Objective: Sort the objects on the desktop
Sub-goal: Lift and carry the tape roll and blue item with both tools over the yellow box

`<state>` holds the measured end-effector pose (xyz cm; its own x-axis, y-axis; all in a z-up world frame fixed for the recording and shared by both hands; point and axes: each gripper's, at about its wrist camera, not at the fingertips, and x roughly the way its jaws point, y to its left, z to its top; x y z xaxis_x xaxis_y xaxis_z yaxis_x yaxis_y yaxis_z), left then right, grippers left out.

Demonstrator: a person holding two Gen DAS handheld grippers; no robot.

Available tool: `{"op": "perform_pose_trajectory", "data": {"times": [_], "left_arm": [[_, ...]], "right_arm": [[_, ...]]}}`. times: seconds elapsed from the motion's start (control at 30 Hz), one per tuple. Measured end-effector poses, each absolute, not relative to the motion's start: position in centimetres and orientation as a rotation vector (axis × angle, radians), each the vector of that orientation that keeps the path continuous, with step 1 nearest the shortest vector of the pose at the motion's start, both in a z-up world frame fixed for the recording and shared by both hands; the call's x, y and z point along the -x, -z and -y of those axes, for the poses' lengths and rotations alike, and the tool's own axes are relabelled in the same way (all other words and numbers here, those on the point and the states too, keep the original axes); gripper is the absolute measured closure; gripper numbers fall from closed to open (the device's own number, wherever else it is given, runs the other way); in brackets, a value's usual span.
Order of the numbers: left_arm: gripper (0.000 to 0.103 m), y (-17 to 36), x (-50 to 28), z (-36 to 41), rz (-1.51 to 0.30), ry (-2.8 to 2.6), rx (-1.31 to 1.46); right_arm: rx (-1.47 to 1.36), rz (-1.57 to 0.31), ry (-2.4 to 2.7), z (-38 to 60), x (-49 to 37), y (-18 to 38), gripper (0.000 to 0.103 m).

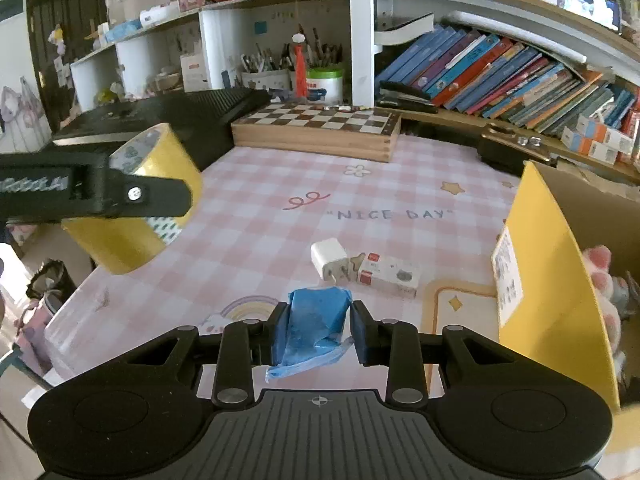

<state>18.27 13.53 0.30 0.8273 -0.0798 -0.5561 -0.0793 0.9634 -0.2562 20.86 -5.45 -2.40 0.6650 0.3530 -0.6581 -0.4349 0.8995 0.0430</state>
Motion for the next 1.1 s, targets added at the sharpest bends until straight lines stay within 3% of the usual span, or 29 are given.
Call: {"op": "perform_pose_trajectory", "data": {"times": [0.5, 1.1], "left_arm": [[0.02, -1.7, -7.3, -13.0, -0.576, 0.033, 0.316], [0.02, -0.2, -0.8, -9.0, -0.651, 0.2, 0.311]], "right_arm": [[0.091, -0.685, -0.446, 6.2, -12.5, 0.6, 0.071], [0.02, -0.724, -0.325, 10.4, -4.1, 1.2, 0.071]]}}
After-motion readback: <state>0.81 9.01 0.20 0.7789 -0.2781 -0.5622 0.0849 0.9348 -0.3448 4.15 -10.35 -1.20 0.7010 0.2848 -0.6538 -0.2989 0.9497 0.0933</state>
